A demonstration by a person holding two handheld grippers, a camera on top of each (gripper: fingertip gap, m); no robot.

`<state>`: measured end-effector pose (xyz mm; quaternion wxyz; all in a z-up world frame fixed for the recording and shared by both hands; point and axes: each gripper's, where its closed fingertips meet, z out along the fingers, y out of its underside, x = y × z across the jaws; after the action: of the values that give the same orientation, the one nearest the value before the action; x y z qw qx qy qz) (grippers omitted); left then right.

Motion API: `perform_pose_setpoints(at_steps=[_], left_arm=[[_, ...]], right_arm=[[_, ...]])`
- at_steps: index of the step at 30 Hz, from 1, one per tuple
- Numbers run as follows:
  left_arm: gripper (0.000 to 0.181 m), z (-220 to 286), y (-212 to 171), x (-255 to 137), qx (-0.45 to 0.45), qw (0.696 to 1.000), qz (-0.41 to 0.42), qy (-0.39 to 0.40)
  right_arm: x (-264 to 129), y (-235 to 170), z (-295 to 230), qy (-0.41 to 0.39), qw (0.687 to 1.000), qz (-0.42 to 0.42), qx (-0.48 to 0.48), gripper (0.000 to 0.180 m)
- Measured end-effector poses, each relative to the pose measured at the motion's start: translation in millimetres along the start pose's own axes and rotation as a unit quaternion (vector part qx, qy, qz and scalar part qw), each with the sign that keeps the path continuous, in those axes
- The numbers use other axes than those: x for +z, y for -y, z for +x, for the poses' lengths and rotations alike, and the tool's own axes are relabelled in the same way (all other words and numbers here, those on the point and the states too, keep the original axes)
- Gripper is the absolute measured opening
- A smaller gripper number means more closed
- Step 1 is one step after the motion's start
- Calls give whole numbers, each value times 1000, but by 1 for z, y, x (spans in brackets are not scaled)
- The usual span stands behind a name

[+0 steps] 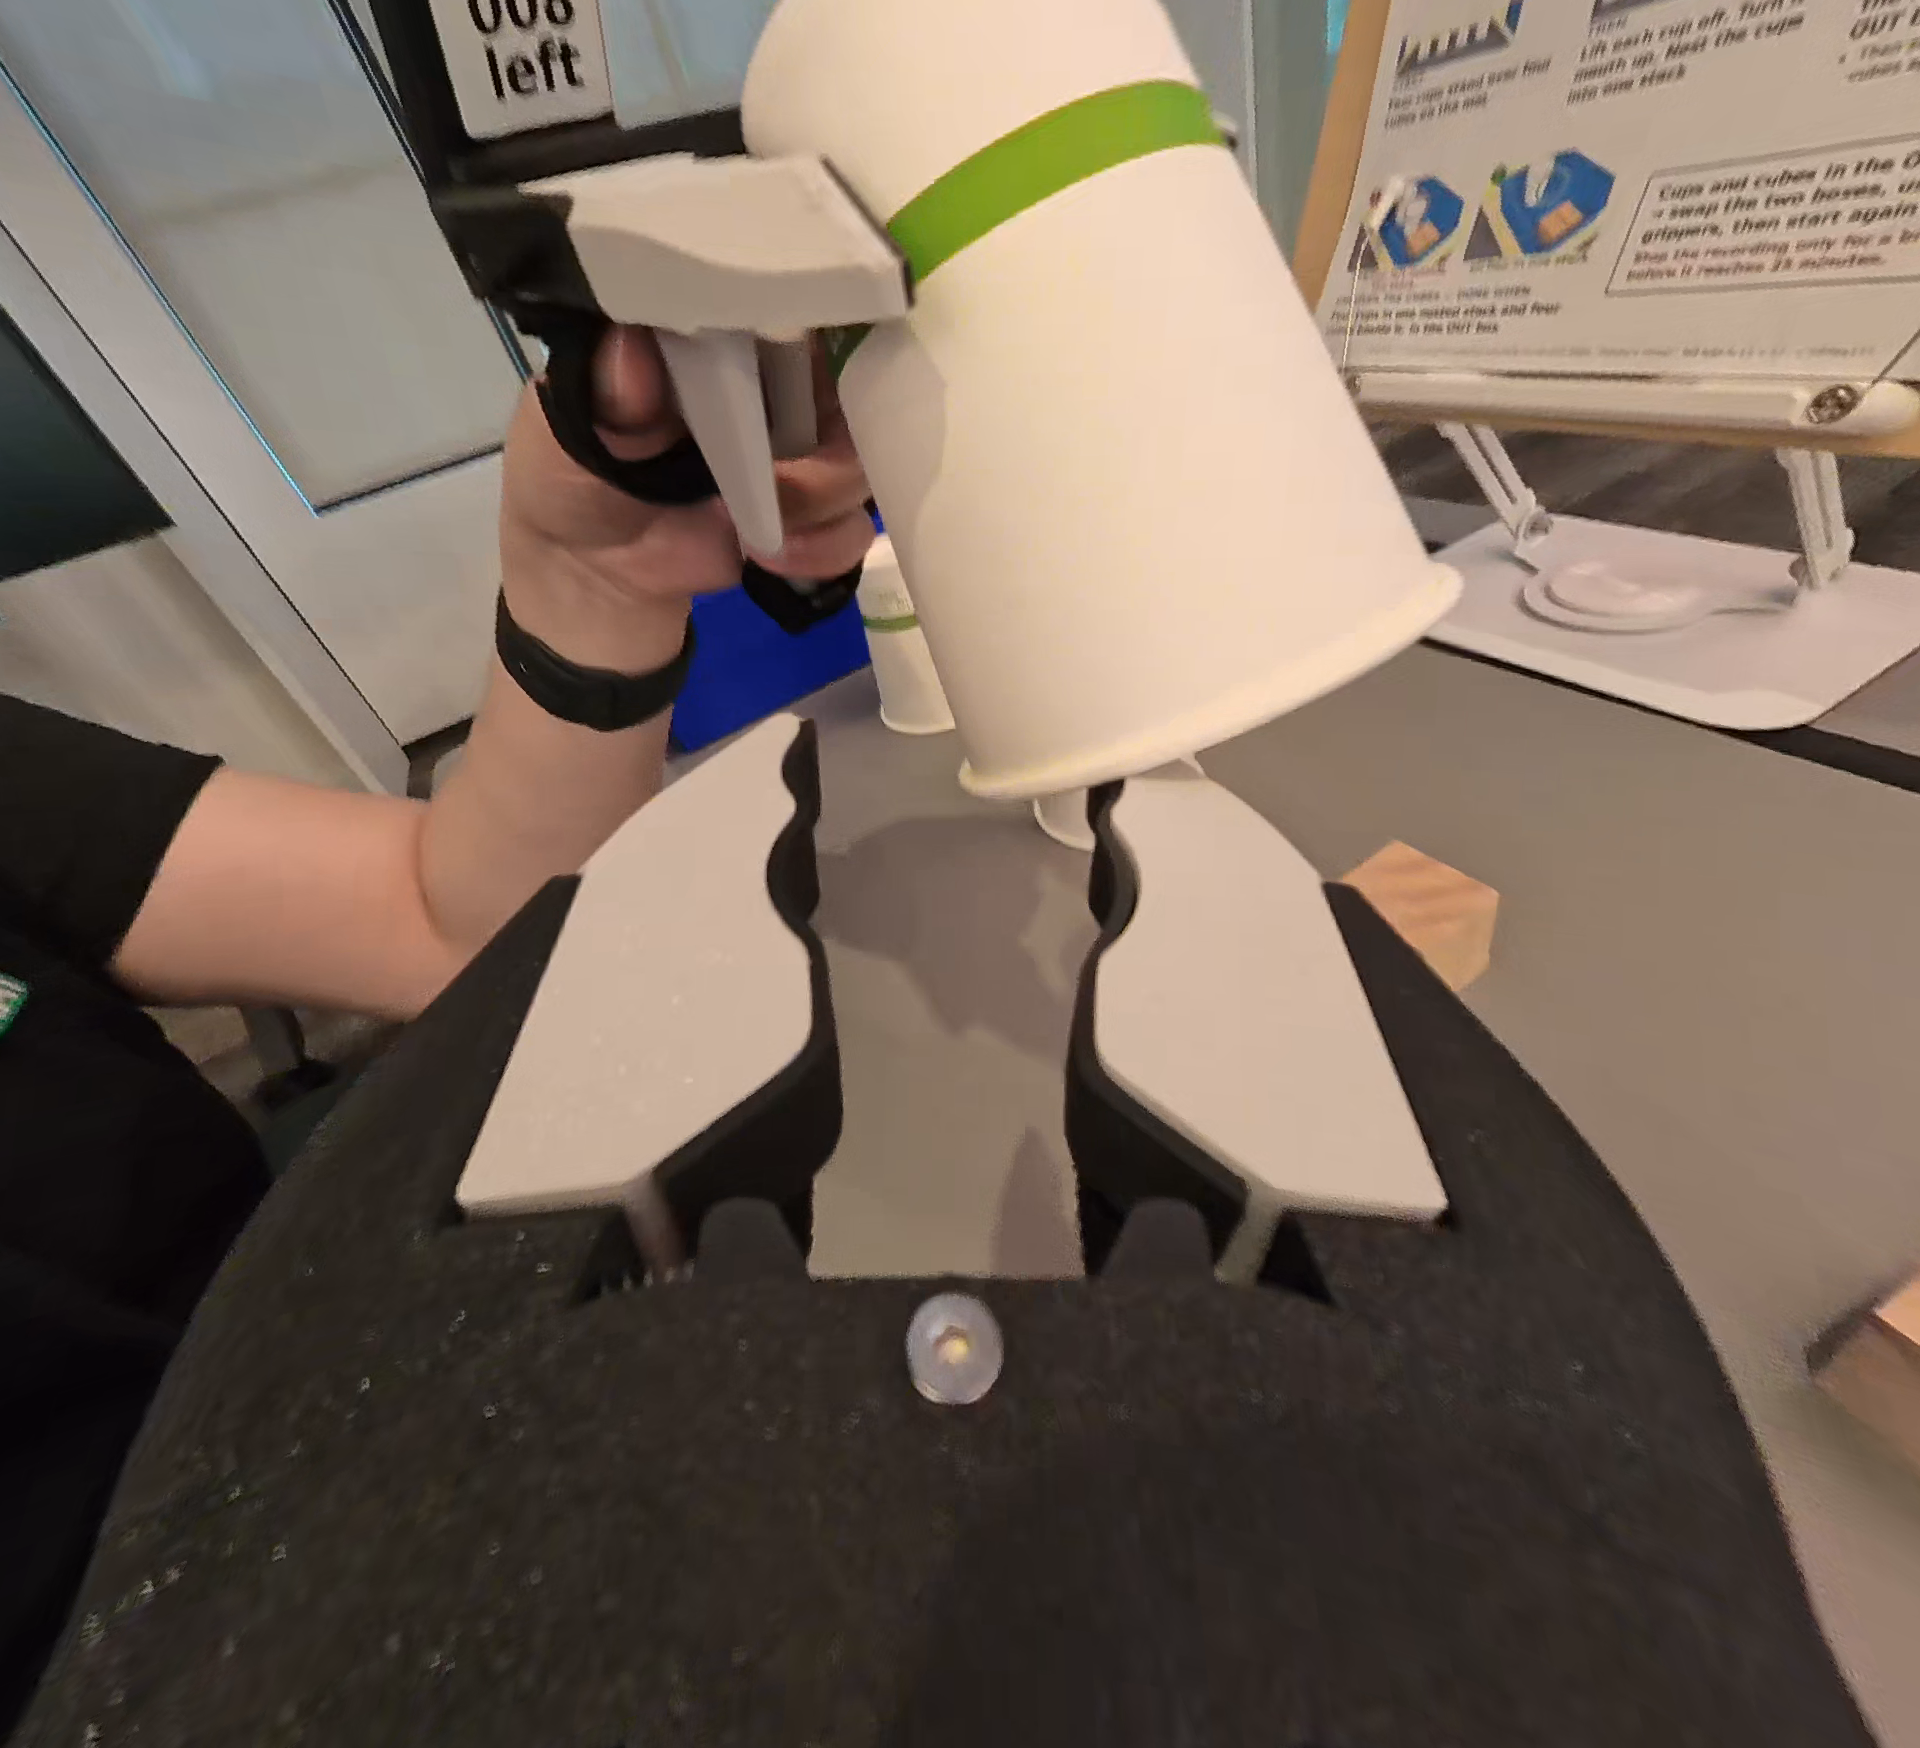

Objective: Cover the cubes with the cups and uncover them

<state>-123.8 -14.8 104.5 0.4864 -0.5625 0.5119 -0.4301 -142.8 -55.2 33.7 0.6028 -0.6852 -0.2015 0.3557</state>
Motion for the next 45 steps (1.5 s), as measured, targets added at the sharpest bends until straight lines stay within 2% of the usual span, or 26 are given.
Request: perform_pose_setpoints(at_steps=[7,13,15,20,24,28,31,33,35,39,45], left_arm=[[86,13,7,-7,-20,998,16,-53],[86,38,15,-15,-63,983,41,-165],[86,45,16,-16,-60,980,43,-185],[91,48,22,-21,-52,977,65,-196],[94,34,27,-29,-44,982,76,-168],[91,13,34,-43,-45,985,95,-138],[87,-1,36,-50,-56,985,105,-123],[86,-8,37,-53,-60,986,107,-116],[84,-12,35,-53,-56,987,105,-107],[86,-11,23,-47,-27,991,74,-107],[87,-10,9,-35,-21,994,42,-102]], right_arm=[[-9,18,-13,27,997,69,-18,36],[-30,43,-41,104,983,148,-42,2],[-35,45,-48,121,979,154,-52,2],[-44,47,-41,93,983,145,-56,0],[-63,56,-31,39,990,114,-74,1],[-104,77,-13,-99,980,-5,-173,0],[-149,82,14,-229,922,-186,-249,1],[-178,74,28,-269,871,-323,-256,1],[-200,67,39,-285,825,-423,-243,1],[-226,44,52,-270,759,-560,-194,1],[-235,13,65,-229,700,-662,-140,0]])
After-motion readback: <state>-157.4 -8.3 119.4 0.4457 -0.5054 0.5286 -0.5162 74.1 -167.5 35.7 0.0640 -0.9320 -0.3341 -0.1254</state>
